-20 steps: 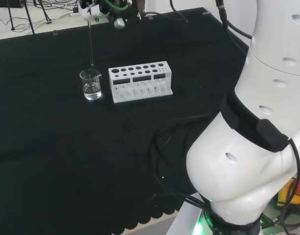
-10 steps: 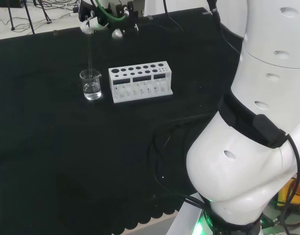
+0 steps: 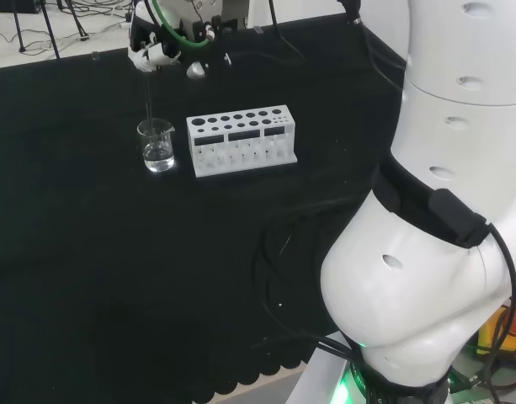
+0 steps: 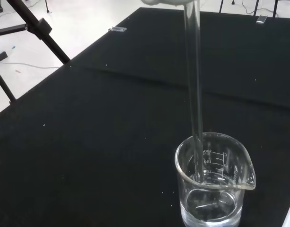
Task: Stir in the beaker to the left of the white test tube rack with the glass rod.
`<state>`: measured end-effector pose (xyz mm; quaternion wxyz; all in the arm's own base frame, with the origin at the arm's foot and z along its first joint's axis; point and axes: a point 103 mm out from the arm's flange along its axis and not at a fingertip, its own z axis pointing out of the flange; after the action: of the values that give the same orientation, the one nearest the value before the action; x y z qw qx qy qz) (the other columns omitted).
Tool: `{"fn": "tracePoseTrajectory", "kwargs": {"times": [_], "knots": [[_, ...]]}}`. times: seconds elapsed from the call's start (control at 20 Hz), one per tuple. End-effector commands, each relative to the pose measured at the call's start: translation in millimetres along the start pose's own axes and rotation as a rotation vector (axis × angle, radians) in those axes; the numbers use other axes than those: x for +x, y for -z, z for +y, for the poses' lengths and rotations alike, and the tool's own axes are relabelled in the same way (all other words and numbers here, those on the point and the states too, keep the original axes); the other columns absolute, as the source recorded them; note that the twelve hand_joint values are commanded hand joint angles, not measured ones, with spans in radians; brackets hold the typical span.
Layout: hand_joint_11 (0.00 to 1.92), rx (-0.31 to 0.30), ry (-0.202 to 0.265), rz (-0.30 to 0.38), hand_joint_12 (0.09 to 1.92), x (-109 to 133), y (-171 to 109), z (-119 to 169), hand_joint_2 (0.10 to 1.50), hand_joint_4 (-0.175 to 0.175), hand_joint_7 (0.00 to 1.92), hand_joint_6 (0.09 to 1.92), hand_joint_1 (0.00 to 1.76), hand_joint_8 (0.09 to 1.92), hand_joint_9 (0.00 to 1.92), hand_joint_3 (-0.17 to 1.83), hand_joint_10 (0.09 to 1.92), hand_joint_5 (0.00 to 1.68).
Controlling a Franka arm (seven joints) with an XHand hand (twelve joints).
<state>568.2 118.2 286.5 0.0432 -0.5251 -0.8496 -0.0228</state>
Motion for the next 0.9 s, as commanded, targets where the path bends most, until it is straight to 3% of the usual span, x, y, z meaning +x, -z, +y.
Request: {"fn": "tracePoseTrajectory", "kwargs": {"times": [0.05, 0.9], "knots": [[1.64, 0.022, 0.004, 0.000, 0.62, -11, -16, 9, 1.10, -0.175, 1.20, 0.18, 1.31, 0.98, 1.63, -0.17, 0.71, 1.31], [1.64, 0.022, 0.005, 0.023, 0.62, -14, -32, 29, 1.10, -0.175, 1.20, 0.17, 1.31, 0.97, 1.63, -0.17, 0.71, 1.31]]}}
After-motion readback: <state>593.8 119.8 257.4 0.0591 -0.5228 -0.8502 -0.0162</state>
